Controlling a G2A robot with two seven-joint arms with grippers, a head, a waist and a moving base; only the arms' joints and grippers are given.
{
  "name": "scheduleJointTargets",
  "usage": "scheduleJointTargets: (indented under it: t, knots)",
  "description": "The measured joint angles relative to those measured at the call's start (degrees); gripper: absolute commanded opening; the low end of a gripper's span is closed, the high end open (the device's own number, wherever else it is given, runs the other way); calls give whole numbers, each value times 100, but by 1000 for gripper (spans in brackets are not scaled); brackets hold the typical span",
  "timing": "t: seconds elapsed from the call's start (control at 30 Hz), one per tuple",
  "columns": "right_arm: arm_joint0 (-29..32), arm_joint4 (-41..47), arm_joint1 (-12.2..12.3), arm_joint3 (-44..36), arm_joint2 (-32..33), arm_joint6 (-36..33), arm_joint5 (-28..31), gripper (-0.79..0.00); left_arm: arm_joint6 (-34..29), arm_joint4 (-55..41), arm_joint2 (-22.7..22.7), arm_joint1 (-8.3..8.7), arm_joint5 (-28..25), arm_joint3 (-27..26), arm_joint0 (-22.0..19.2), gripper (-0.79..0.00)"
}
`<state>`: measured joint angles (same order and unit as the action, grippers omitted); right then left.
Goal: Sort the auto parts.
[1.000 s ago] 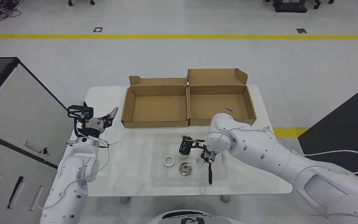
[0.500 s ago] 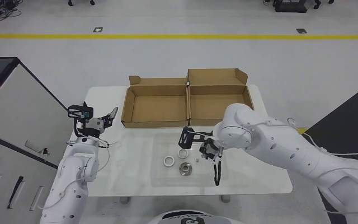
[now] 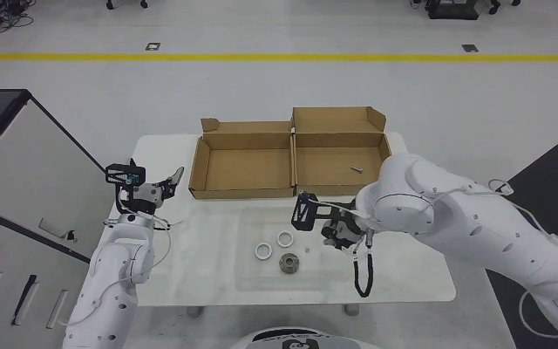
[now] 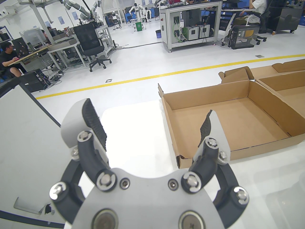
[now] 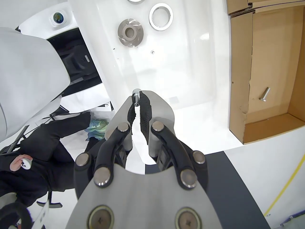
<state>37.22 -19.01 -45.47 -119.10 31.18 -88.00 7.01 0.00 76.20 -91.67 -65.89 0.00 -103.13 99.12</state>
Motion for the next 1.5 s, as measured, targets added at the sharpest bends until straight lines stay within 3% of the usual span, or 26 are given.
scheduleJointTargets:
  t: [0.23, 0.33, 0.57, 0.83, 1.07, 1.5]
  knots:
    - [37, 6, 0, 19, 5, 49, -5, -785, 0, 0, 0, 0, 0, 0, 0, 0]
    - [209, 369, 26, 288, 195, 561, 45, -785, 0, 0, 0, 0, 0, 0, 0, 0]
    - [791, 2207, 264, 1320, 1148, 1428, 692, -785, 0, 0, 0, 0, 0, 0, 0, 0]
    - [1844, 4805, 457, 2432, 1935, 1750, 2139, -785, 0, 0, 0, 0, 0, 0, 0, 0]
    - [2084, 6542, 338, 2439, 1888, 1650, 2582, -785, 0, 0, 0, 0, 0, 0, 0, 0]
    - [2061, 8951, -140, 1582, 2375, 1226, 2156, -785, 0, 0, 0, 0, 0, 0, 0, 0]
